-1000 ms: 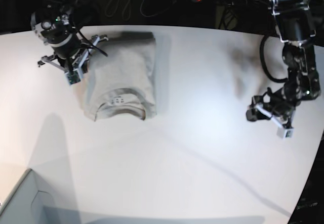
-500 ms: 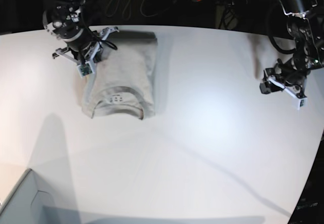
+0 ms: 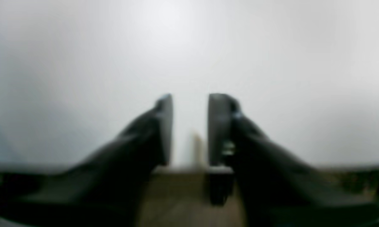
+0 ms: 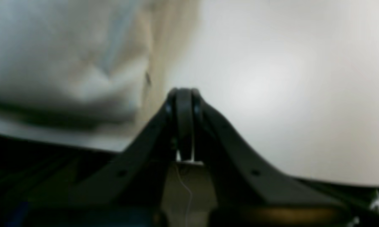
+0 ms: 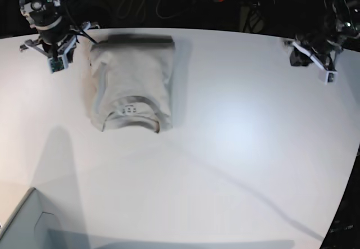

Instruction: Layout the t-shirt on the table in an organized manner, then fold the t-shirt properly

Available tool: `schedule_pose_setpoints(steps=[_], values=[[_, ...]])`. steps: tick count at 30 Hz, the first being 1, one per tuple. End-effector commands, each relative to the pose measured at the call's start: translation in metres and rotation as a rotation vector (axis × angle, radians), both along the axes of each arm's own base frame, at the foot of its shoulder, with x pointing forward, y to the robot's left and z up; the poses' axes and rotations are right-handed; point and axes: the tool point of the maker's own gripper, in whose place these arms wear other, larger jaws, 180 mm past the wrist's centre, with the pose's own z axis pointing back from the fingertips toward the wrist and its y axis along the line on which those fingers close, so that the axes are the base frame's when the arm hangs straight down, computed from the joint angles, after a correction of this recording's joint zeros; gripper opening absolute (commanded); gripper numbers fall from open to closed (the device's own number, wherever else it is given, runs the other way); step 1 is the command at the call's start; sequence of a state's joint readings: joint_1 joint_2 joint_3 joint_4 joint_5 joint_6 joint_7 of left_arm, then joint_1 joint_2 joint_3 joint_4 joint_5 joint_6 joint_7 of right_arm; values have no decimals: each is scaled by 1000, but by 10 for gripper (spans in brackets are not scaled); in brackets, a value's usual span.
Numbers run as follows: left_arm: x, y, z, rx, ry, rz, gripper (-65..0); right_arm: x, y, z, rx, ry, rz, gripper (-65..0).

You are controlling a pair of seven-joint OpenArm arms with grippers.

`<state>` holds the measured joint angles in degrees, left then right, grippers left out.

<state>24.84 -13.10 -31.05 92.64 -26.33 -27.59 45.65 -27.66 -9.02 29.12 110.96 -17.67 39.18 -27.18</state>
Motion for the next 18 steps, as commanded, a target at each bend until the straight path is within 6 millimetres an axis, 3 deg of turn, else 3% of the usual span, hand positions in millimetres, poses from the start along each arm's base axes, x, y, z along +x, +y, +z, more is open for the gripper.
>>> schedule_pose_setpoints(steps=[1,2,10,12,14,18], values=[[-7,3,6,26,2,-15,-621,-9,0,1,2,10,7,-650],[-21,3,1,28,38,-14,-650,-20,-1,-3,3,38,2,-650],[-123,14,-49,11,305,105,-650,-119,32,-28,260,211,-78,-650],[-148,10,-71,16,401,93,-650,-136,44,-44,310,269,-84,-650],[-160,-2,-93,3,433,84,-650,-159,49,-69,350,357,-91,-650],[-179,-27,-134,-25,439,76,-650,-184,59,-121,437,495,-109,-650]])
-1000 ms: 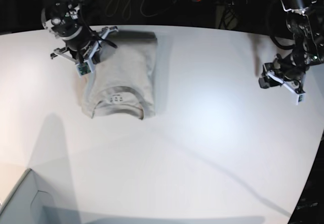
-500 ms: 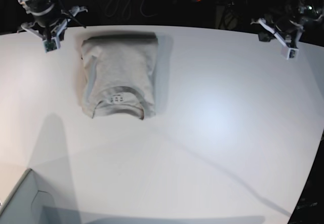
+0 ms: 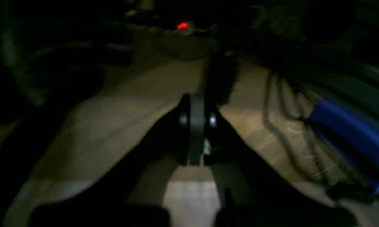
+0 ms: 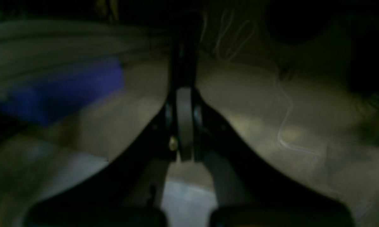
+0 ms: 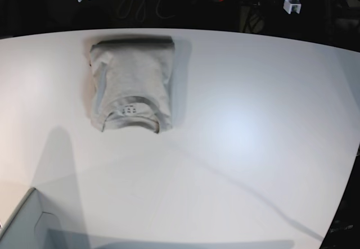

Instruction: Layout the t-shirt on the table in an organized manner, then fold the t-shirt properly

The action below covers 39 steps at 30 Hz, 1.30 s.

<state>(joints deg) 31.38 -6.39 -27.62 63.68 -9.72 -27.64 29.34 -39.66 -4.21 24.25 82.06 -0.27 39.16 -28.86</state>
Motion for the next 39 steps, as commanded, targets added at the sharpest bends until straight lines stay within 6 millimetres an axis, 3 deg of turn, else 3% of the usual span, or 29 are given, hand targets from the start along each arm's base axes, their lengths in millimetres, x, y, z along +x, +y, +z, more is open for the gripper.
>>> schedule_pose_setpoints(steps=[1,6,9,14,16,21,24,28,34,39], values=[[-5,3,-7,8,18,-10,-650,2,1,-7,24,-3,-6,-650],[-29,-35,-56,-68,124,-53,-650,2,5,-48,108,-10,-111,-650],[-43,-59,-75,-117,163,-60,-650,-7,-6,-73,72,15,-180,-650],[-33,-80,-85,-142,126,-77,-650,-21,-3,-108,-12,30,-186,-650],[-25,-78,-88,-112,126,-90,-650,-30,0,-115,-40,19,-168,-650],[-21,-64,-96,52,137,-159,-650,-36,-24,-118,-264,-74,-77,-650],[-13,-59,-97,103,128,-187,-650,-36,-50,-115,-429,-92,-32,-650],[-5,-75,-98,90,115,-197,-650,-16,-73,-110,-567,-124,-20,-650],[-3,-79,-98,85,111,-200,-650,-20,-119,-96,-773,-113,19,-650],[-3,-79,-98,85,111,-200,-650,-20,-121,-94,-791,-114,21,-650]])
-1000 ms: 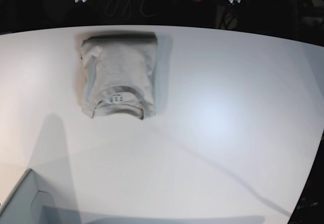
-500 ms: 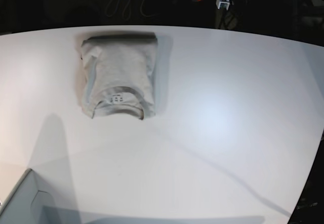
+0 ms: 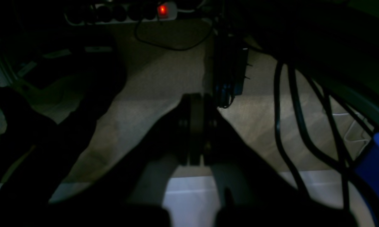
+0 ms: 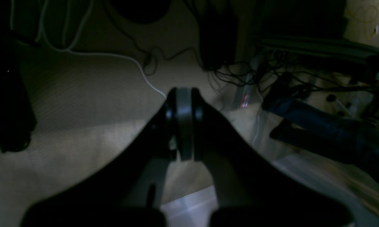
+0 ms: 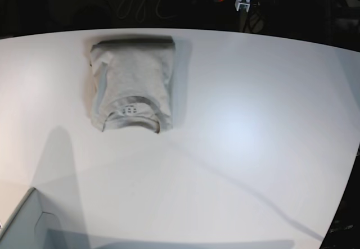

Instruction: Layout the t-shirt on the table in an organized manner, then fold the t-shirt properly

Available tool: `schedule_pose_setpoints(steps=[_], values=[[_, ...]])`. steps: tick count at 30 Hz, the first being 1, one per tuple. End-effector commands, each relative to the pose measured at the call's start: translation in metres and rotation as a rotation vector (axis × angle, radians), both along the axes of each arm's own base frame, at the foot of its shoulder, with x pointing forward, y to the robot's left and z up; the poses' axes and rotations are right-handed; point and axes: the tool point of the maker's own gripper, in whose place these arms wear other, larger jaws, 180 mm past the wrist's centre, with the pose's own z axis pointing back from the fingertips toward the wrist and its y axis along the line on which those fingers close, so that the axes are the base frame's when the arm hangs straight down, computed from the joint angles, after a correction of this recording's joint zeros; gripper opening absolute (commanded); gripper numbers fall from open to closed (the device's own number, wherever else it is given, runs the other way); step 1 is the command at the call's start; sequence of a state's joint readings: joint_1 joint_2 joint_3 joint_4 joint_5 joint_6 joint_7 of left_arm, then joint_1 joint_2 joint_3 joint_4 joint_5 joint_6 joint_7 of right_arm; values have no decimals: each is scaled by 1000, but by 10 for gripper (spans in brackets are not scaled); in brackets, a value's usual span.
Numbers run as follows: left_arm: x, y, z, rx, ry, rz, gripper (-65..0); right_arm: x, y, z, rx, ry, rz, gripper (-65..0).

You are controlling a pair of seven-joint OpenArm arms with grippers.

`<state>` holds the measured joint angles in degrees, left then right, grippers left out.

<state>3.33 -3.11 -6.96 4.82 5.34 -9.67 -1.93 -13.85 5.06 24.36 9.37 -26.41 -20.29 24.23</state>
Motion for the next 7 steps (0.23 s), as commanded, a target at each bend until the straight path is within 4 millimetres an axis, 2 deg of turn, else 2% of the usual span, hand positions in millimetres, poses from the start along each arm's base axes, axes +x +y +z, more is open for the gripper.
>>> schedule_pose_setpoints(steps=[1,7], values=[[-3,-1,0,-2,3,-7,-650,2,-7,4,-30,-14,4,-650],[-4,-1,0,-2,4,-7,-650,13,6,0,-8,-31,-1,-650]])
